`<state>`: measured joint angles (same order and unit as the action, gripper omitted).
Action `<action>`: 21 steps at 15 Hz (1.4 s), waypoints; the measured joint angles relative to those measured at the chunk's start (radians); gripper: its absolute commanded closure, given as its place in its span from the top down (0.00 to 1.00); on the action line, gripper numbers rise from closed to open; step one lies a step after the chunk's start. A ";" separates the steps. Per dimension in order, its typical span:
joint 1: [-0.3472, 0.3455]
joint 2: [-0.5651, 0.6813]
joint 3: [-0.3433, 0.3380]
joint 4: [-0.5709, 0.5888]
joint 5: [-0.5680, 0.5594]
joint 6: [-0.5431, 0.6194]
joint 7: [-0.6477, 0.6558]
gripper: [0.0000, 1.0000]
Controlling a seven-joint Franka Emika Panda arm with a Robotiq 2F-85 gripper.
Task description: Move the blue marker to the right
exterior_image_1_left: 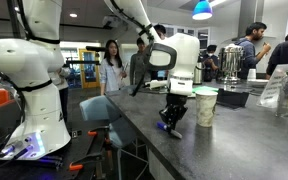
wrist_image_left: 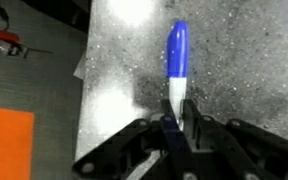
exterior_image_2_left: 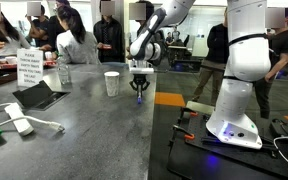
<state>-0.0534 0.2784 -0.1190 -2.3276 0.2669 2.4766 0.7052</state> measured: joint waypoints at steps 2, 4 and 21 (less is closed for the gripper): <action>0.008 -0.004 -0.015 0.002 -0.061 0.000 0.000 0.05; 0.013 -0.011 -0.032 0.012 -0.149 0.000 -0.010 0.05; -0.095 0.077 -0.065 0.190 -0.289 -0.003 -0.609 0.05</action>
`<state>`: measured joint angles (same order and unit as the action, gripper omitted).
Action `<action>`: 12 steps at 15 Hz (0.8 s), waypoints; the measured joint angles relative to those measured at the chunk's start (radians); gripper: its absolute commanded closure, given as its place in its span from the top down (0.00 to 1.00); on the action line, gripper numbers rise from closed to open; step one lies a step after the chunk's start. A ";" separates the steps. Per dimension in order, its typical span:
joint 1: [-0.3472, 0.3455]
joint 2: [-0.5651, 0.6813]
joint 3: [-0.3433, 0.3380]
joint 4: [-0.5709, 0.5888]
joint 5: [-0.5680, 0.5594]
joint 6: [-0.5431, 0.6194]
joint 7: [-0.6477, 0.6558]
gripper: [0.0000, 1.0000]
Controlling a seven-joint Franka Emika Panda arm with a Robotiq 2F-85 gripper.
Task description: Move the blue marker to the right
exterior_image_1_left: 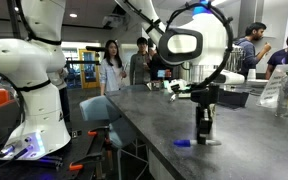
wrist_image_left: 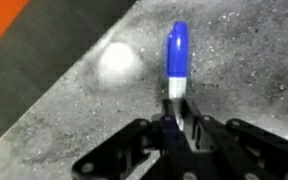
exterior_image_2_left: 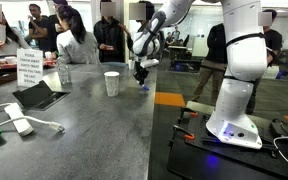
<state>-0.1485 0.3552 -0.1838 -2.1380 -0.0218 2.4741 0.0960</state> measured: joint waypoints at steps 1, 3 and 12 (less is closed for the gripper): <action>-0.005 0.005 0.001 0.013 0.000 -0.002 -0.034 0.05; -0.016 0.018 0.008 0.036 0.002 -0.008 -0.092 0.05; -0.028 0.107 0.019 0.104 0.003 -0.010 -0.134 0.51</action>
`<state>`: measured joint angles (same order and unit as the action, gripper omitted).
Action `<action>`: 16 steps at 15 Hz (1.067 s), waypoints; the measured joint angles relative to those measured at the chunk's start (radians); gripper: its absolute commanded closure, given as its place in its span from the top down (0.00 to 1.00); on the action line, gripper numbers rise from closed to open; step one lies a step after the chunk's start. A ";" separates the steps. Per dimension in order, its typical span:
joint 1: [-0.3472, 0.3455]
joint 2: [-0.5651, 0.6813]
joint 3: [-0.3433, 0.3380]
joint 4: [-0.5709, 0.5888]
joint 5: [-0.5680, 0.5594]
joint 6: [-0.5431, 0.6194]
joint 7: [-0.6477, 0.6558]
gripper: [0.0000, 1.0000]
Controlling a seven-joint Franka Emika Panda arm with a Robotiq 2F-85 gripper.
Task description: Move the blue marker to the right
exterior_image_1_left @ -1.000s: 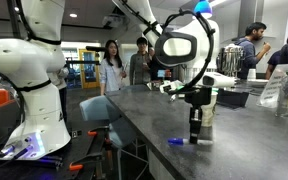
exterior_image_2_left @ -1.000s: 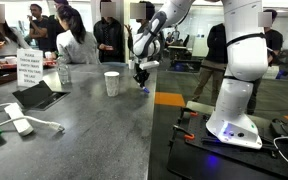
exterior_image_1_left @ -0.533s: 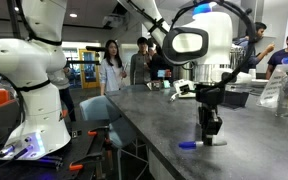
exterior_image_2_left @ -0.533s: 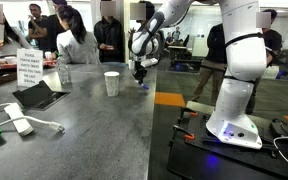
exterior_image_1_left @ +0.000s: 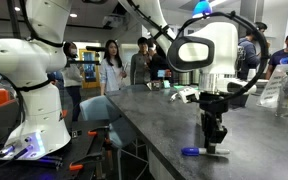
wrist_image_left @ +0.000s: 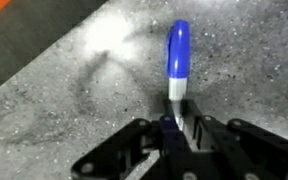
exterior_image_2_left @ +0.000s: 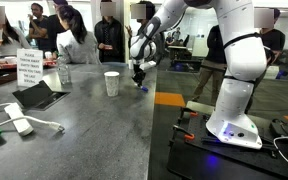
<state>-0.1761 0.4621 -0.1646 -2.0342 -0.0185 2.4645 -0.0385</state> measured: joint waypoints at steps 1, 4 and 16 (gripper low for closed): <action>0.000 0.004 0.000 0.007 0.000 0.000 0.000 0.59; 0.001 0.003 0.000 0.023 -0.002 -0.001 0.000 0.81; 0.117 -0.330 0.043 -0.032 -0.058 -0.288 0.122 1.00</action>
